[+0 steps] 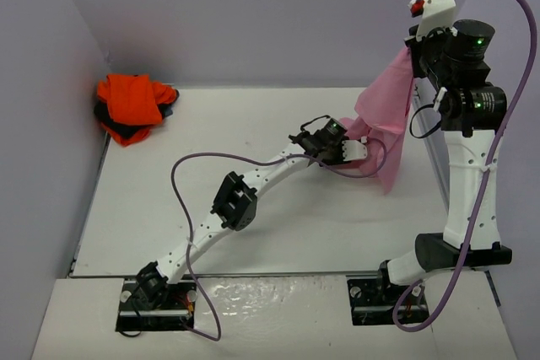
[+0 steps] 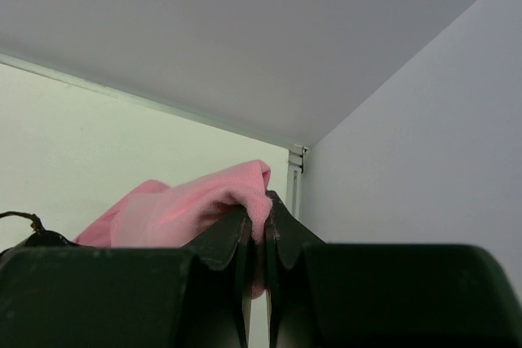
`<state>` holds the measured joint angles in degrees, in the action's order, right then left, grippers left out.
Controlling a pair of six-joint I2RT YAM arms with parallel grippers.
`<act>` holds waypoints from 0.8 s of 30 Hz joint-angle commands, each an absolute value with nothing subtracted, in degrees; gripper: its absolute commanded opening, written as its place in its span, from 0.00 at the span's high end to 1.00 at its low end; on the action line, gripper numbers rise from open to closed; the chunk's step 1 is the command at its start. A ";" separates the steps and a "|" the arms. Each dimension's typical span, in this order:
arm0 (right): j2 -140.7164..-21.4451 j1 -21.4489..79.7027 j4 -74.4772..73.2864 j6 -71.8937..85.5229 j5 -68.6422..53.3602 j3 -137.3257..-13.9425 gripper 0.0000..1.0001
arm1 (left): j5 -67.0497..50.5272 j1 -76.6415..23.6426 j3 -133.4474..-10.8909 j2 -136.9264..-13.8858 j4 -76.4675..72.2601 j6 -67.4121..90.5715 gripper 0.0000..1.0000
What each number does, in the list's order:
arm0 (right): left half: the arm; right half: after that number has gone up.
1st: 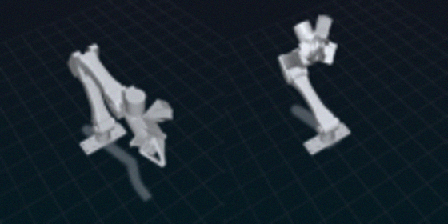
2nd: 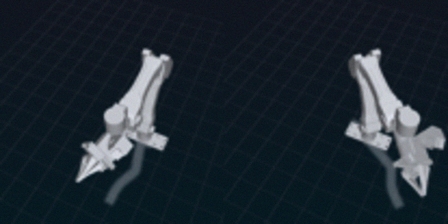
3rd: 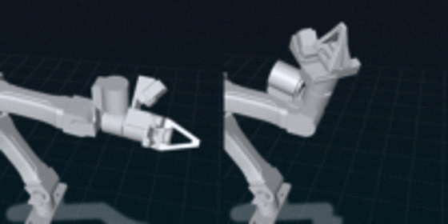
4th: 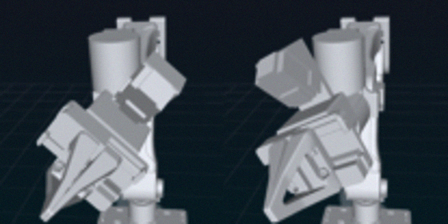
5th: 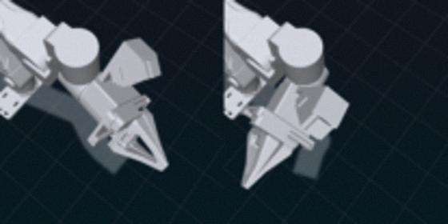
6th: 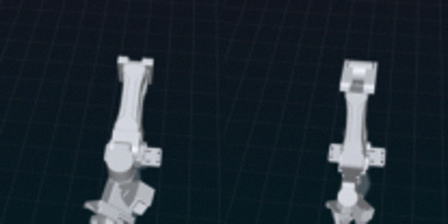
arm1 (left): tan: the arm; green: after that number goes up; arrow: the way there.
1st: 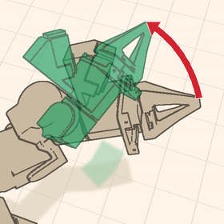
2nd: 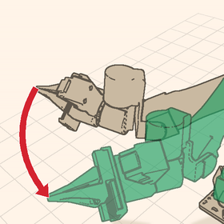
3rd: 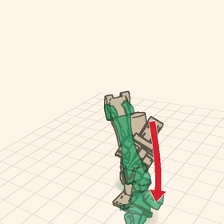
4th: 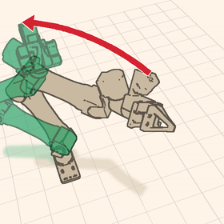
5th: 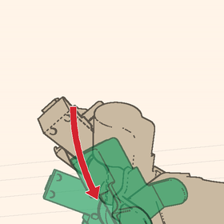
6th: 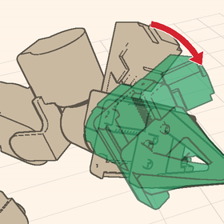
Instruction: Fold and stack the t-shirts
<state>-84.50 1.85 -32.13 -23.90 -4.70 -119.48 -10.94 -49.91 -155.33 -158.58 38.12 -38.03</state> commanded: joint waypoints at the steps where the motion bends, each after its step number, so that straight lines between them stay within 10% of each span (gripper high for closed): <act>1: -81.88 1.67 -25.84 -24.45 -3.53 -120.39 0.96 | -10.88 -48.13 -152.25 -147.21 40.50 -45.47 0.68; 24: -79.46 0.26 -24.17 -24.44 -2.46 -116.28 0.95 | -10.99 -47.82 -139.75 -140.54 40.79 -47.11 0.68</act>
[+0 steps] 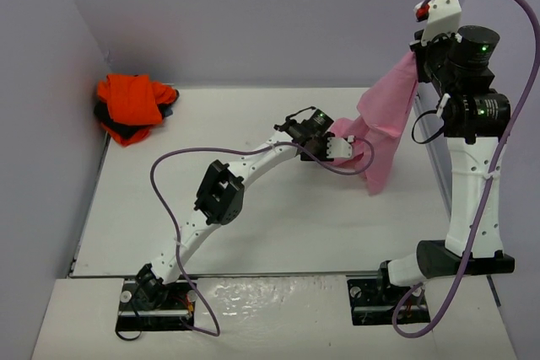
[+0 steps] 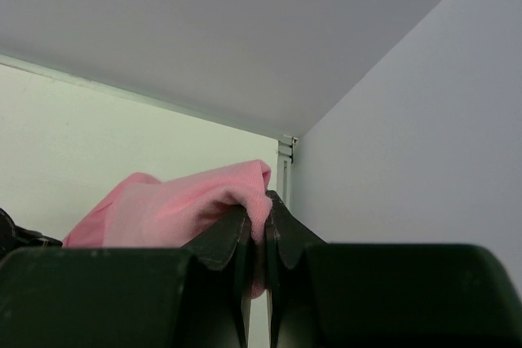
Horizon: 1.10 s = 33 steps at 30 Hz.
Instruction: Fold and stack the t-shirts
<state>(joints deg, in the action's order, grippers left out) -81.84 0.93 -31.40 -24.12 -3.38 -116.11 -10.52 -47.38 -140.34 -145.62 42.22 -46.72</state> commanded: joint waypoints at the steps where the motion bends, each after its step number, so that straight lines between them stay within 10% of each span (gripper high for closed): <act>1: -79.56 0.26 -24.12 -24.43 -2.62 -116.22 0.95 | -11.04 -47.92 -139.53 -140.65 40.68 -46.89 0.68; 33: -84.02 0.26 -22.37 -20.62 -4.22 -124.09 1.00 | -9.48 -53.14 -156.12 -152.09 31.03 -30.26 0.73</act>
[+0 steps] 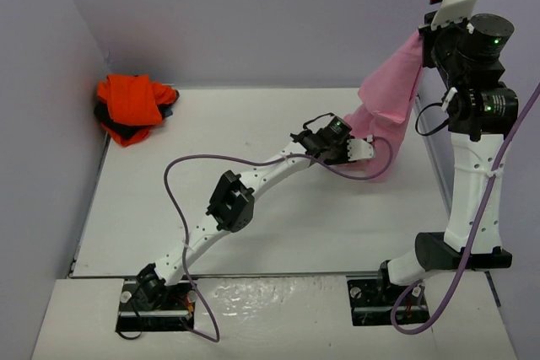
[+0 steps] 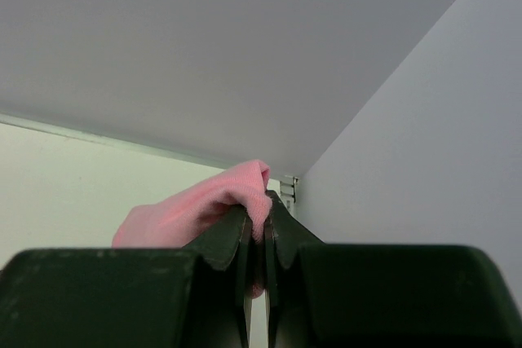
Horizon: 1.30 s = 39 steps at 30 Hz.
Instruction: Fold and stack the t-shirts
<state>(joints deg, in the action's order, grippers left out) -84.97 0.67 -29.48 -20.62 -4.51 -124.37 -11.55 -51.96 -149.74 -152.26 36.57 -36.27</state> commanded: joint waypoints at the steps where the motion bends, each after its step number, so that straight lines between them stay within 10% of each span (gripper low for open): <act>1: -84.09 0.28 -22.41 -20.65 -4.22 -124.14 1.00 | -8.77 -53.62 -157.44 -152.72 30.37 -29.25 0.73; 39: -82.35 -1.64 -22.67 -18.98 -4.70 -123.52 1.00 | 0.53 -58.62 -164.27 -160.43 20.78 -23.38 0.71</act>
